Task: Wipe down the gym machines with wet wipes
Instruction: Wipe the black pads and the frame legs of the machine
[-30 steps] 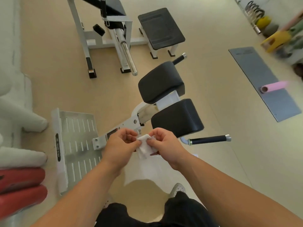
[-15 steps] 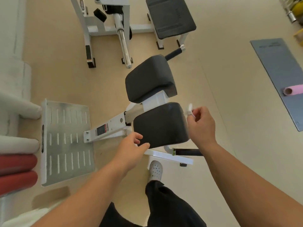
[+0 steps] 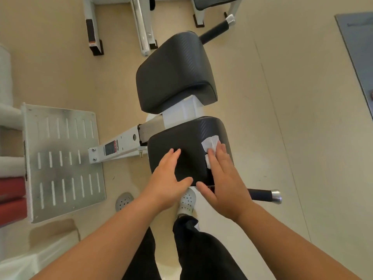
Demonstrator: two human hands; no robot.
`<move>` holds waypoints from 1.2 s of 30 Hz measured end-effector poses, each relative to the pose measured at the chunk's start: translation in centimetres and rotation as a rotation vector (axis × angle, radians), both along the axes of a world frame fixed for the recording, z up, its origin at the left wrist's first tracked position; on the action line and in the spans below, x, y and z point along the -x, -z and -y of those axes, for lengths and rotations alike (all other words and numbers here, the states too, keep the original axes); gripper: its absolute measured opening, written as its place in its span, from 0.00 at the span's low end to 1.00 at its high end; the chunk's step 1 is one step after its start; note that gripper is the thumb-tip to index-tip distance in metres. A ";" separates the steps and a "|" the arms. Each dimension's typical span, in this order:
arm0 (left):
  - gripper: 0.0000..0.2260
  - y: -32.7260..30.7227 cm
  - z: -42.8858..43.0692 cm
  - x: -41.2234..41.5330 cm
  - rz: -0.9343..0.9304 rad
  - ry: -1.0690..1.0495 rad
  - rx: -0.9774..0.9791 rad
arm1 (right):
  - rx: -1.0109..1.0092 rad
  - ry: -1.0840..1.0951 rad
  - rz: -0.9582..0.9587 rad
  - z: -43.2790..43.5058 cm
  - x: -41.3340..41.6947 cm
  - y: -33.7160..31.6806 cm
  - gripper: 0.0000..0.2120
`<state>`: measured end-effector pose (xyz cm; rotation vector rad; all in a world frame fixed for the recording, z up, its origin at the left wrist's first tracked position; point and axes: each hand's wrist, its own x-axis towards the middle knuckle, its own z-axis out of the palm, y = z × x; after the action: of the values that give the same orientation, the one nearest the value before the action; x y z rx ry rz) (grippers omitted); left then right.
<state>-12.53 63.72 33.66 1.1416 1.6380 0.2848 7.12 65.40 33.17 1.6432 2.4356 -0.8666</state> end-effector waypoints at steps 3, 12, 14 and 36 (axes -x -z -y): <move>0.37 0.7 -0.4 -0.5 0.026 0.048 0.035 | -0.070 -0.031 0.085 0.1 0.3 1.0 0.46; 0.28 -0.4 -2.6 0.1 -0.153 0.049 -0.098 | 0.081 0.155 -0.138 -3.0 1.0 1.2 0.46; 0.27 -1.1 -3.6 -0.8 -0.190 -0.036 -0.160 | 0.070 0.126 -0.111 -0.2 -0.6 1.5 0.45; 0.32 -3.3 -11.6 -6.9 -0.613 0.226 0.178 | 0.409 0.568 -0.410 -4.2 -3.7 5.6 0.37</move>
<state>-5.64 75.31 36.97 1.3393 1.9819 -0.3891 10.79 69.56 27.52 2.1663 1.7841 -1.7916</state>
